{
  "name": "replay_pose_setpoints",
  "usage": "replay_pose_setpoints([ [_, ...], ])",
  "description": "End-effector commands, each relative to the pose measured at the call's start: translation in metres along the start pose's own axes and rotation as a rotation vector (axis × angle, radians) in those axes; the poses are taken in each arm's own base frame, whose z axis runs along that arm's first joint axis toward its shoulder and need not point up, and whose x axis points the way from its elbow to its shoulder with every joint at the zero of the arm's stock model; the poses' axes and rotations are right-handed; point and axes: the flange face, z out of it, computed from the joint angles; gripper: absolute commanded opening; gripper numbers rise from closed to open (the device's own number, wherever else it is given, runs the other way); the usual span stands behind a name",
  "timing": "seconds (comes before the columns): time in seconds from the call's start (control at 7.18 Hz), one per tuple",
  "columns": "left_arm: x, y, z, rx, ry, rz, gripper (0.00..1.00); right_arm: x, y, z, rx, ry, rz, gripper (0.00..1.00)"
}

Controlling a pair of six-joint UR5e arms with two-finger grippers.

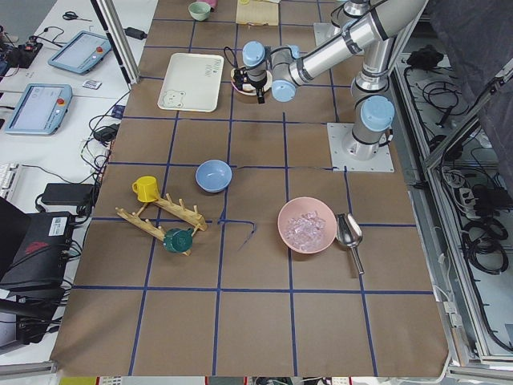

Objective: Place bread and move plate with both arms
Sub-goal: 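Raise the right gripper away while the left gripper reaches the plate rim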

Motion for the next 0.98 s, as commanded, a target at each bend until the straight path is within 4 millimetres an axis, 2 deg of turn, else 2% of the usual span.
replay_pose_setpoints([
  [0.0, -0.004, -0.009, 0.024, -0.003, 0.039, -0.011, 0.73, 0.005, 0.012, 0.025, -0.062, -0.003, 0.002, 1.00],
  [0.14, -0.003, -0.012, 0.033, -0.008, 0.071, -0.015, 0.71, 0.006, 0.017, 0.038, -0.078, -0.001, 0.006, 1.00],
  [0.42, -0.004, -0.019, 0.041, 0.001, 0.089, -0.036, 0.54, 0.030, 0.014, 0.038, -0.077, -0.002, 0.049, 1.00],
  [0.7, -0.004, -0.020, 0.042, 0.001, 0.089, -0.037, 0.09, 0.036, 0.015, 0.037, -0.080, -0.004, 0.061, 1.00],
  [0.84, -0.004, -0.021, 0.040, 0.008, 0.097, -0.032, 0.00, 0.036, 0.014, 0.037, -0.079, -0.004, 0.061, 1.00],
])
